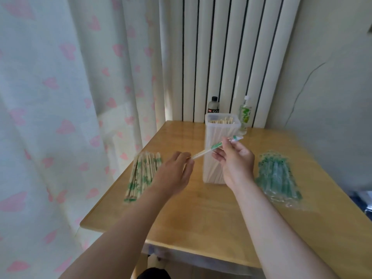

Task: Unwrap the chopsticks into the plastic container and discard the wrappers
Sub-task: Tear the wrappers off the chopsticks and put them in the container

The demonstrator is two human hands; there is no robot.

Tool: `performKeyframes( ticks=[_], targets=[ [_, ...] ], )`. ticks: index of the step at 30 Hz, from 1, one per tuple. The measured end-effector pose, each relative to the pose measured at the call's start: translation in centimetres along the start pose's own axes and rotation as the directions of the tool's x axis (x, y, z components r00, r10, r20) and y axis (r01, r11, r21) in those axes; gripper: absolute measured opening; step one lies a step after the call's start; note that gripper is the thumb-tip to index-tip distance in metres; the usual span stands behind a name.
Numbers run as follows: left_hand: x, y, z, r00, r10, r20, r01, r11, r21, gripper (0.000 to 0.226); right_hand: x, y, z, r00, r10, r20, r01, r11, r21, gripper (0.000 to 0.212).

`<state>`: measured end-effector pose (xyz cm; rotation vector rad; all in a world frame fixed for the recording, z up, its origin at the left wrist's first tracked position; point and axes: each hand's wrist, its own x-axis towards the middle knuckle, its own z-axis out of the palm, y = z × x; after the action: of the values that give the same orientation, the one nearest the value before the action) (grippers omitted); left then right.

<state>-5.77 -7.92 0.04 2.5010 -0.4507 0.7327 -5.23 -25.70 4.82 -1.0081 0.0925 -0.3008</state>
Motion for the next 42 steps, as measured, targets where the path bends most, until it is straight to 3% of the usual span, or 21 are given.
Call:
performKeyframes(
  ticks=[5, 11, 18, 23, 29, 31, 33, 36, 42],
  targets=[
    [0.6, 2.4, 1.7, 0.982, 0.176, -0.076, -0.163, 0.975, 0.153, 0.042, -0.1, -2.4, -2.7, 0.994, 0.081, -0.067, -0.074, 0.992, 0.105, 0.006],
    [1.8, 6.1, 2.4, 0.958, 0.259, -0.12, -0.215, 0.931, 0.294, 0.039, -1.5, -2.2, -4.1, 0.977, 0.211, 0.01, -0.211, 0.973, 0.091, 0.022],
    [1.8, 5.3, 1.8, 0.953, 0.289, -0.093, -0.244, 0.911, 0.332, 0.04, -0.1, -4.7, -6.0, 0.983, 0.158, -0.097, -0.145, 0.981, 0.125, 0.013],
    [1.7, 4.6, 1.9, 0.954, 0.294, -0.064, -0.256, 0.905, 0.34, 0.04, -0.1, -4.5, -6.2, 0.98, 0.174, -0.097, -0.16, 0.978, 0.135, 0.011],
    [2.4, 5.7, 2.3, 0.986, 0.165, 0.024, -0.163, 0.92, 0.356, 0.063, -0.4, -3.3, -5.9, 0.983, 0.15, -0.102, -0.136, 0.981, 0.137, 0.009],
    [2.9, 7.2, 2.5, 0.979, 0.2, 0.03, -0.2, 0.941, 0.273, 0.051, -0.6, -2.9, -5.6, 0.983, 0.156, -0.098, -0.141, 0.979, 0.146, 0.01],
    [3.2, 8.2, 2.7, 0.966, 0.253, 0.047, -0.256, 0.921, 0.294, 0.036, -0.7, -2.9, -5.4, 0.982, 0.158, -0.105, -0.141, 0.978, 0.153, 0.011],
    [3.4, 8.3, 2.3, 0.946, 0.32, 0.04, -0.31, 0.865, 0.395, 0.037, -0.2, -3.5, -6.2, 0.978, 0.143, -0.154, -0.117, 0.978, 0.172, 0.016],
    [3.5, 6.1, 1.7, 0.924, 0.372, 0.084, -0.374, 0.84, 0.394, 0.032, 1.1, -5.0, -9.2, 0.954, 0.135, -0.267, -0.078, 0.974, 0.214, 0.016]
  ],
)
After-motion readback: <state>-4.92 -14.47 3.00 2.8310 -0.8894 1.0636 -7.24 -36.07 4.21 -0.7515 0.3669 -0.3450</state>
